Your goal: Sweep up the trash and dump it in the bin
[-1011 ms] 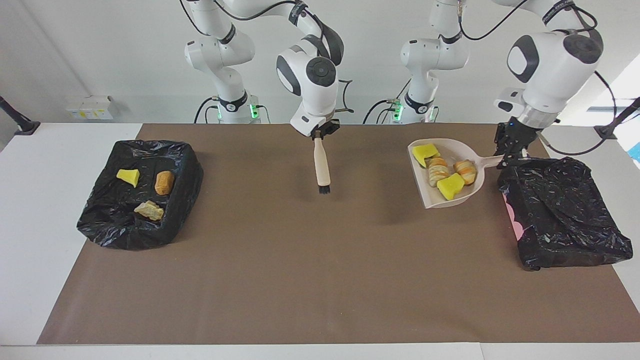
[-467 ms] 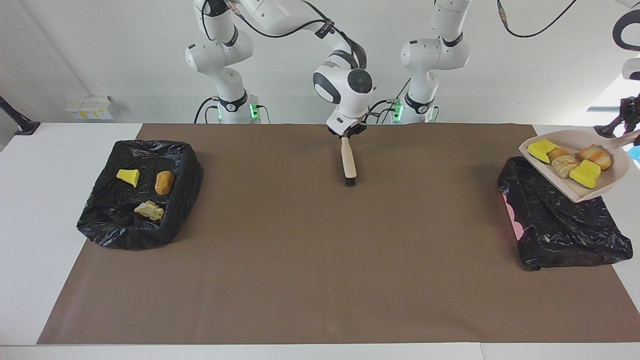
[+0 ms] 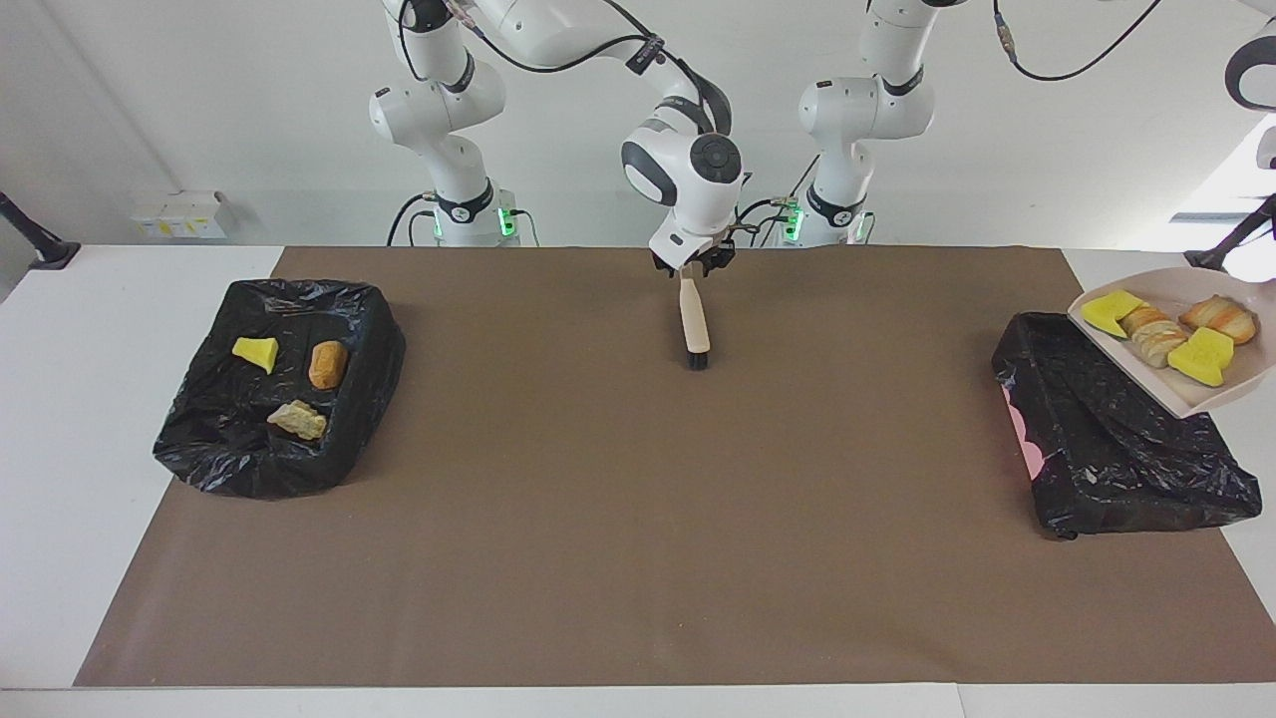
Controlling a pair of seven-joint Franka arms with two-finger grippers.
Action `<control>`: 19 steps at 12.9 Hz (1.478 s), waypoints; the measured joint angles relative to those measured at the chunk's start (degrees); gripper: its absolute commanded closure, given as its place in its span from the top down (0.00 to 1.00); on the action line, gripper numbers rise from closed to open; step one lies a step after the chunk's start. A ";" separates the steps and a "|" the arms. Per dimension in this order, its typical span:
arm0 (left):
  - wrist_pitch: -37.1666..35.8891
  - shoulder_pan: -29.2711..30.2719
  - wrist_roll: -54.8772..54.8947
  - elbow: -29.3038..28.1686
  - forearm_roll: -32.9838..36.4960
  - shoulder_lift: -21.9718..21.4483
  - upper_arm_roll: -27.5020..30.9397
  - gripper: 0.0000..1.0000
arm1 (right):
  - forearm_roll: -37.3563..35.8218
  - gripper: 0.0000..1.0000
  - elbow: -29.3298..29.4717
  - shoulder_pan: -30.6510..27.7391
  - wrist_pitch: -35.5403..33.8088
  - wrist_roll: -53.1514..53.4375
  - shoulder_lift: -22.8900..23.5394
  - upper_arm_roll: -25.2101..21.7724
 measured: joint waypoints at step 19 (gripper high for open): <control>-21.76 -2.64 -30.97 -1.60 23.41 -7.83 -15.06 0.00 | -4.53 1.00 15.56 -34.72 -15.52 -34.40 -7.02 -0.51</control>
